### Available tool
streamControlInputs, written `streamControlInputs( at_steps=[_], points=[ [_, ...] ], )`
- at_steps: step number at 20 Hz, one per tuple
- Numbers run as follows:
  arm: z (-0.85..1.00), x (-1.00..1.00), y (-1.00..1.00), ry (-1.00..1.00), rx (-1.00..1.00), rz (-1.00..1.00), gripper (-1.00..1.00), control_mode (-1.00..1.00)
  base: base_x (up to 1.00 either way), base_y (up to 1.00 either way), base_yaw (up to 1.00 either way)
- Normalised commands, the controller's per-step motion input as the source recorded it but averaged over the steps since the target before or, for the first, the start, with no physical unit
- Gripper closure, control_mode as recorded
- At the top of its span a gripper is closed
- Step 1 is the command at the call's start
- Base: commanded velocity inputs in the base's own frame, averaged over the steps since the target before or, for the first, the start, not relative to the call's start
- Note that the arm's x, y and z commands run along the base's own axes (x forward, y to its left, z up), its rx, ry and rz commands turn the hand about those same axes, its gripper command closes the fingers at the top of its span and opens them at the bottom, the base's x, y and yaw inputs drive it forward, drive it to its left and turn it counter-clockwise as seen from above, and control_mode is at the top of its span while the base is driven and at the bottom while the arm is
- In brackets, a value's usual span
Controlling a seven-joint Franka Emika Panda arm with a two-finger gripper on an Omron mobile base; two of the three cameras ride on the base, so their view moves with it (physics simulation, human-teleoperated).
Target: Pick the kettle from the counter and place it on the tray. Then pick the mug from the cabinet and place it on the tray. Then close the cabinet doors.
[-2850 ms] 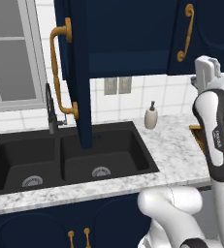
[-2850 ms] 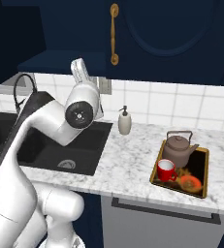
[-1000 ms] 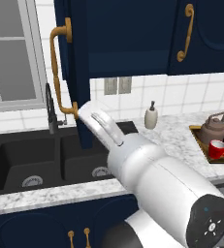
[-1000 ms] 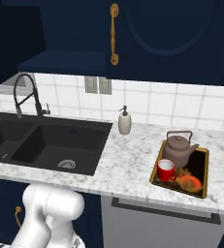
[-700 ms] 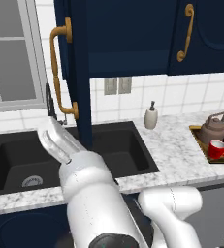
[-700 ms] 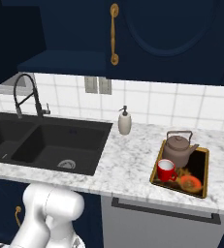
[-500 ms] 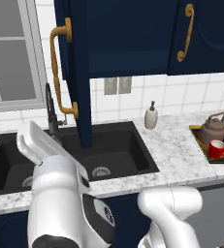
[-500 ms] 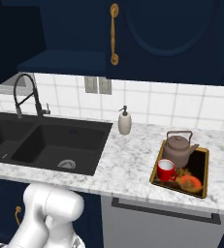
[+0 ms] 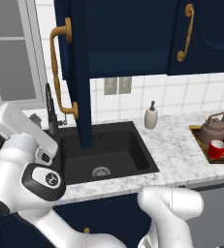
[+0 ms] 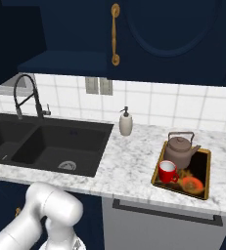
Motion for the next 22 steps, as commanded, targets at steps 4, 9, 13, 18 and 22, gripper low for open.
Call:
streamControlInputs(
  at_steps=[4, 9, 13, 18, 22],
  points=[
    [0.36, 0.75, -0.74, 0.0, -0.02, -0.24, 1.0, -1.0, 0.0, 0.0, 0.0],
    [0.58, -0.02, -1.0, -0.01, 0.01, -0.11, 1.0, -1.0, 0.0, 0.0, 0.0],
    [0.61, -0.29, -1.0, -0.09, 0.02, -0.02, 1.0, -1.0, 0.0, 0.0, 0.0],
    [0.15, -0.01, -1.0, 0.03, 0.03, 0.02, 1.0, -1.0, 0.0, 0.0, 0.0],
    [0.0, 0.32, -1.0, 0.02, 0.12, 0.02, 1.0, -1.0, 0.0, 0.0, 0.0]
  ],
)
